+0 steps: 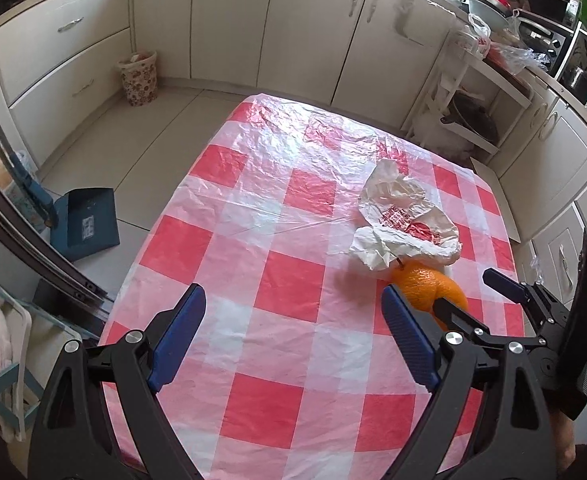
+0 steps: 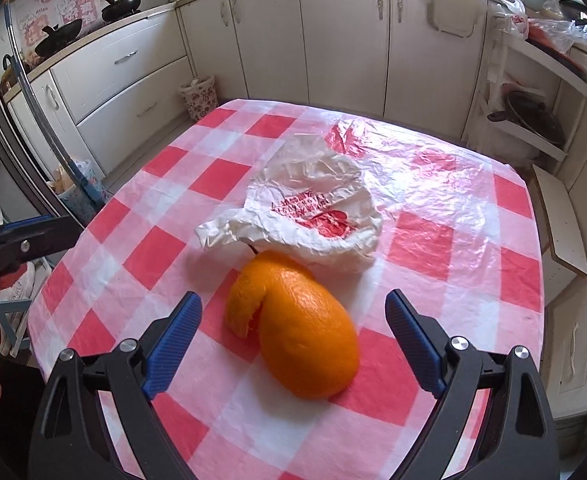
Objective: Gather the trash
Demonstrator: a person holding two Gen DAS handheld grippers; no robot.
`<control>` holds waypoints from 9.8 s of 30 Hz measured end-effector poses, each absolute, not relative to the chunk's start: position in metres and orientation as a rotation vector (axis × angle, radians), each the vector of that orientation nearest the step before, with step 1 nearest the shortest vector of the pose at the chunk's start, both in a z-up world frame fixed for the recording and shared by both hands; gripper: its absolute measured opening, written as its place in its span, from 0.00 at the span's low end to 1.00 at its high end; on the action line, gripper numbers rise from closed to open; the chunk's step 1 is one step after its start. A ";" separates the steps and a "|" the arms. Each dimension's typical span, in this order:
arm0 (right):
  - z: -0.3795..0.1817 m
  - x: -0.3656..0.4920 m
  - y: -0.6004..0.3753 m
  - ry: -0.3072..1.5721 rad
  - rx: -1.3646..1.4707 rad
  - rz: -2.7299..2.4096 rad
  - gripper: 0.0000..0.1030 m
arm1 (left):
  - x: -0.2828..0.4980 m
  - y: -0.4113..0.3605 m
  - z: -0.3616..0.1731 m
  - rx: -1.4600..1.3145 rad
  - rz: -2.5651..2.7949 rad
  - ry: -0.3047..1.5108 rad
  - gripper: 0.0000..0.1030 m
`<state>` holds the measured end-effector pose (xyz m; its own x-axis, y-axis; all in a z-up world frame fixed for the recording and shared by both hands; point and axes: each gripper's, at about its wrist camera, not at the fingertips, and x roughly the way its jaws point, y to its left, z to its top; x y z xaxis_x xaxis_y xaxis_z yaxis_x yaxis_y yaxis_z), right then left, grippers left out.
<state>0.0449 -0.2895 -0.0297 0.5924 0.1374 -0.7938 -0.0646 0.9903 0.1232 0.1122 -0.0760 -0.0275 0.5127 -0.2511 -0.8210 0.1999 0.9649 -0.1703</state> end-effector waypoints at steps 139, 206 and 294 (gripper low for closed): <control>-0.098 -0.110 -0.563 1.018 0.615 -0.449 0.59 | 0.038 -0.199 0.001 0.173 -0.539 0.698 0.12; 0.107 -0.214 -0.295 0.430 0.202 -0.188 0.93 | -0.131 -0.062 0.085 0.218 -0.298 0.684 0.93; 0.135 -0.333 -0.174 0.407 0.103 -0.250 0.93 | -0.228 0.038 0.123 0.194 -0.240 0.606 0.93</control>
<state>-0.3331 -0.1740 0.1347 0.8883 -0.2200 -0.4032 0.2609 0.9641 0.0488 -0.2284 0.0377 0.1226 0.7958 -0.1650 -0.5827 0.2781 0.9543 0.1096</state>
